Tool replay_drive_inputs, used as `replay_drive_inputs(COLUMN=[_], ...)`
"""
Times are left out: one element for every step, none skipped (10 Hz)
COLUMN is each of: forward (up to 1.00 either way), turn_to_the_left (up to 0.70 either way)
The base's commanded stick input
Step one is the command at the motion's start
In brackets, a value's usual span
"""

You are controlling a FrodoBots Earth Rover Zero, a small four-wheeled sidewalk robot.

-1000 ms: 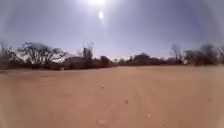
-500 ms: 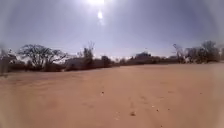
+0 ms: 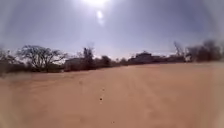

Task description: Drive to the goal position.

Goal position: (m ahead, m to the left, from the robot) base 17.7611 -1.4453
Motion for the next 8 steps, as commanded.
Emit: replay_drive_inputs(forward=[0.85,0.85,0.85,0.85,0.85,0.85,0.85,0.85], turn_to_the_left=[0.00,0.00,0.00,0.00,0.00,0.00,0.00,0.00])
